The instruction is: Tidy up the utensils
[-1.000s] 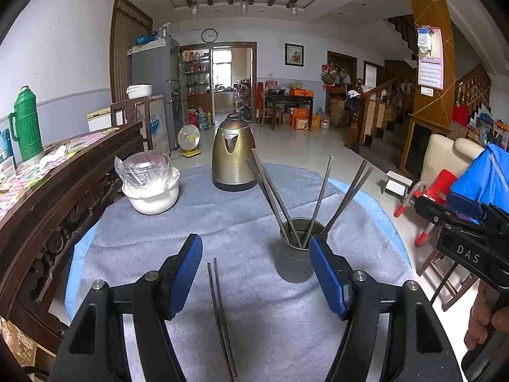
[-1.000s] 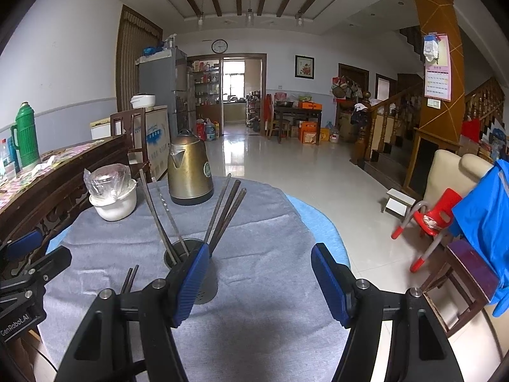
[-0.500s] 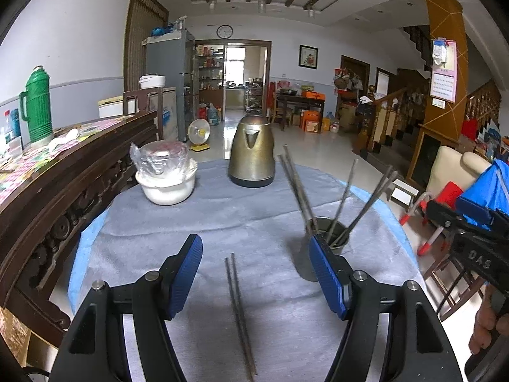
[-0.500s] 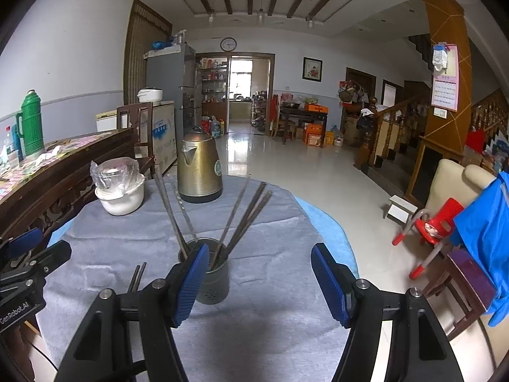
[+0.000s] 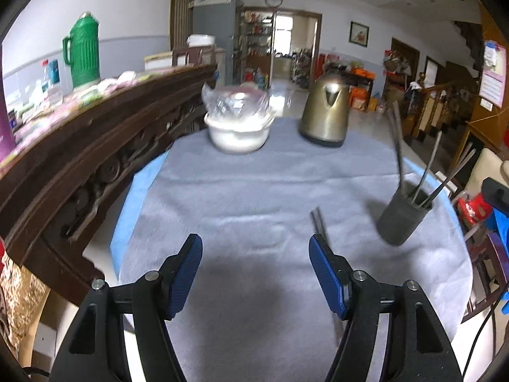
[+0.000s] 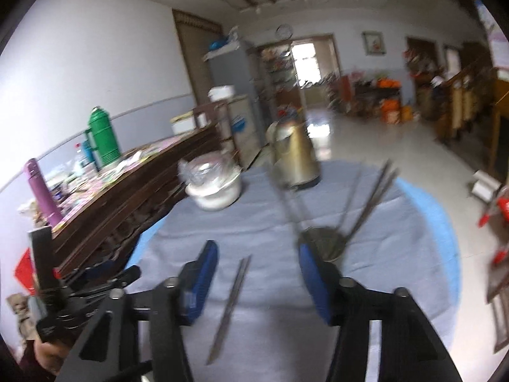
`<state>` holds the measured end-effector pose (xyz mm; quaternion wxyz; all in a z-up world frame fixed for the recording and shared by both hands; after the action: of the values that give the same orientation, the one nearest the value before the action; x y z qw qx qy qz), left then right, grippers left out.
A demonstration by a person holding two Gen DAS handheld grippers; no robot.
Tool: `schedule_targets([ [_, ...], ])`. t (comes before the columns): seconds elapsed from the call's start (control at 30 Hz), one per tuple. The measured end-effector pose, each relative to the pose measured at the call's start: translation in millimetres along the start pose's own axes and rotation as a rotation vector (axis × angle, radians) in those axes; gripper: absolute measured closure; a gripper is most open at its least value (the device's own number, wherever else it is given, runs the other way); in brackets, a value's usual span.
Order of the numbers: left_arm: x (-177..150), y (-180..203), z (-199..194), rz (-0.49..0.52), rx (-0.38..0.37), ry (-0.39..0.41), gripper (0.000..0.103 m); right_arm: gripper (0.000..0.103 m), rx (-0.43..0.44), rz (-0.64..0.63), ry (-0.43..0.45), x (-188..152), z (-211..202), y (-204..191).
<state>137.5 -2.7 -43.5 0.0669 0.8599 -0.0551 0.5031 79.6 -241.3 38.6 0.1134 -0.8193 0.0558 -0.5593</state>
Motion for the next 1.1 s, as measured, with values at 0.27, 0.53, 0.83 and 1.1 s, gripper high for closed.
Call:
schedule_targets([
  [0.27, -33.3, -11.9, 19.3, 0.006, 0.002, -0.094, 0.033, 0.063, 0.008, 0.018, -0.169, -54.4, 50.6, -8.3],
  [0.53, -55.9, -12.7, 40.9, -0.004, -0.008, -0.165, 0.033, 0.063, 0.002, 0.039, -0.306, -94.9, 96.2, -4.9],
  [0.83, -61.1, -30.5, 53.7, -0.057, -0.005, -0.188, 0.033, 0.069, 0.0, 0.029, -0.407, -119.6, 170.1, -13.9],
  [1.1, -63.7, -37.3, 62.0, -0.092, -0.029, -0.207, 0.033, 0.078, -0.028, 0.076, -0.482, -137.8, 208.6, -13.1],
])
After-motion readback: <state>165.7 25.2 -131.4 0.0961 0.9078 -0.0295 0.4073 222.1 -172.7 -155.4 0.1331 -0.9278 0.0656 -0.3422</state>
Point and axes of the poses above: each gripper's, at about its wrist camera, not at the fingertips, and z roughly the way its jaws point, y to its right, x to its top, the point moved 7 cm from there along z, roughly the way its jaws point, and after that the axes turned 12 degrees about y, right-handed, at the moved point
